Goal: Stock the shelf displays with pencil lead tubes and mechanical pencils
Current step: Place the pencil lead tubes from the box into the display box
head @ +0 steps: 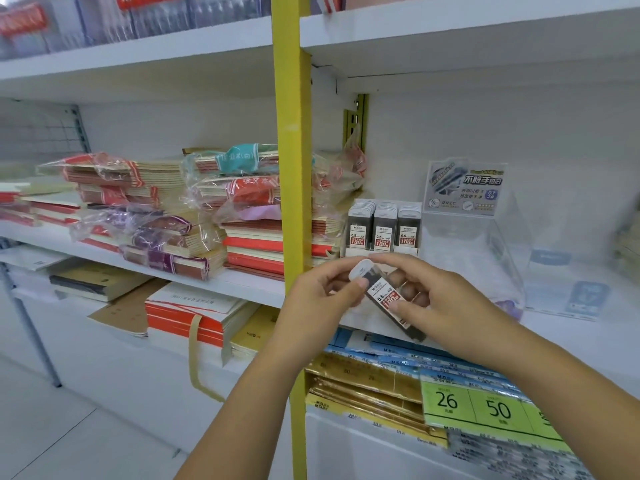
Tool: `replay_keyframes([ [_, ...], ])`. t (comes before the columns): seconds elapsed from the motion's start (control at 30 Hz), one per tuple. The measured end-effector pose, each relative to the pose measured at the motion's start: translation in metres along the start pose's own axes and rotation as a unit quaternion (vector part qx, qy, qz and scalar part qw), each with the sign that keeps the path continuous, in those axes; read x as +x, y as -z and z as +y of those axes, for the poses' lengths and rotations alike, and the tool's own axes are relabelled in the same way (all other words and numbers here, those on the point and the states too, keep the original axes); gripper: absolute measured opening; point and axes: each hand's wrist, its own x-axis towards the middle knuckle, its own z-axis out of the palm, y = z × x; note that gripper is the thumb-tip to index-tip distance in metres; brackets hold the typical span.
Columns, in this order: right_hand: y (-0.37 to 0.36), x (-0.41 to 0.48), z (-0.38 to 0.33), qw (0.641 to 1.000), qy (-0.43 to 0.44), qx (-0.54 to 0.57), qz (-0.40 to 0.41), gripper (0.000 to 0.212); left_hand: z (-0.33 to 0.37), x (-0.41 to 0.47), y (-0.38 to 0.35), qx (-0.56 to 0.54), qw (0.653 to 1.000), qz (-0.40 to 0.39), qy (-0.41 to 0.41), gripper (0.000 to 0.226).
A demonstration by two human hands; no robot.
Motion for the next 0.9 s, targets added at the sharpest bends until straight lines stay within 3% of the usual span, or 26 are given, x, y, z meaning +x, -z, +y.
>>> replay_keyframes([
  [0.1, 0.004, 0.01, 0.0, 0.996, 0.009, 0.071, 0.056, 0.078, -0.01, 0.009, -0.006, 0.117, 0.99, 0.067, -0.049, 0.035],
  [0.2, 0.014, 0.026, 0.002, 0.971, 0.035, 0.15, 0.184, 0.073, -0.023, 0.013, -0.014, 0.275, 0.951, 0.078, -0.117, 0.044],
  [0.33, 0.023, 0.053, 0.006, 0.954, 0.054, 0.073, 0.286, 0.059, -0.04, 0.017, -0.023, 0.379, 0.909, 0.067, -0.161, 0.051],
  [0.67, 0.027, 0.092, 0.019, 0.961, 0.055, -0.168, 0.212, 0.047, -0.054, 0.02, -0.02, 0.411, 0.894, 0.043, -0.174, 0.052],
  [0.9, 0.024, 0.097, 0.028, 0.97, -0.01, -0.15, 0.191, 0.042, -0.057, 0.02, -0.018, 0.402, 0.898, 0.037, -0.176, 0.052],
])
